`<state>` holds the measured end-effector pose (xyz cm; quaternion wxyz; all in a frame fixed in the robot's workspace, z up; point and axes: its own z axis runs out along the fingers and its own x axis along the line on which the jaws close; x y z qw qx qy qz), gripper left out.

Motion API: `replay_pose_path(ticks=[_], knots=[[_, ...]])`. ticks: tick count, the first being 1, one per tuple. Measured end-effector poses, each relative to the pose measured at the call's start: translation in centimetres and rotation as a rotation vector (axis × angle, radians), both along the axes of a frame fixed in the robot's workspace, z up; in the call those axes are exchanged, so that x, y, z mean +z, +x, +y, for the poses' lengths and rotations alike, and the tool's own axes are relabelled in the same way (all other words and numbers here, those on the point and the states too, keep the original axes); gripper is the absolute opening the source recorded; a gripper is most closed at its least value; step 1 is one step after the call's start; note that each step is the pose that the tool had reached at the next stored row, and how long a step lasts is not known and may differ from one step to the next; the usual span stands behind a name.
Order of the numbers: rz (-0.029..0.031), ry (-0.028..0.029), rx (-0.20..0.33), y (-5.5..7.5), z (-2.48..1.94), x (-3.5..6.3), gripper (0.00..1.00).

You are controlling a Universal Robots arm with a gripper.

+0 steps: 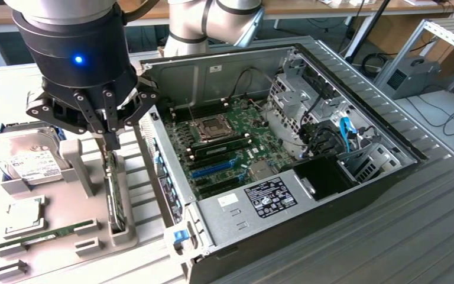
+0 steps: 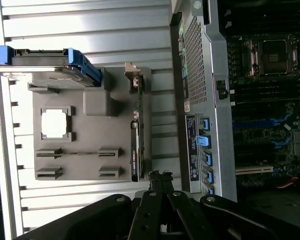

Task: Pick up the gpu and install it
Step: 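Reach for the gpu, then pick up the gpu and move the gpu toward the slot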

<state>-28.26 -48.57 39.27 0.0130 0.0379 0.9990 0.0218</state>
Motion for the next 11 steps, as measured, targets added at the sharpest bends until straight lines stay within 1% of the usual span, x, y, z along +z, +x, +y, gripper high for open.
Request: replay_pose_path(ticks=[11], knots=[[0.0000, 0.0000, 0.000, 0.00, 0.00, 0.00, 0.11]])
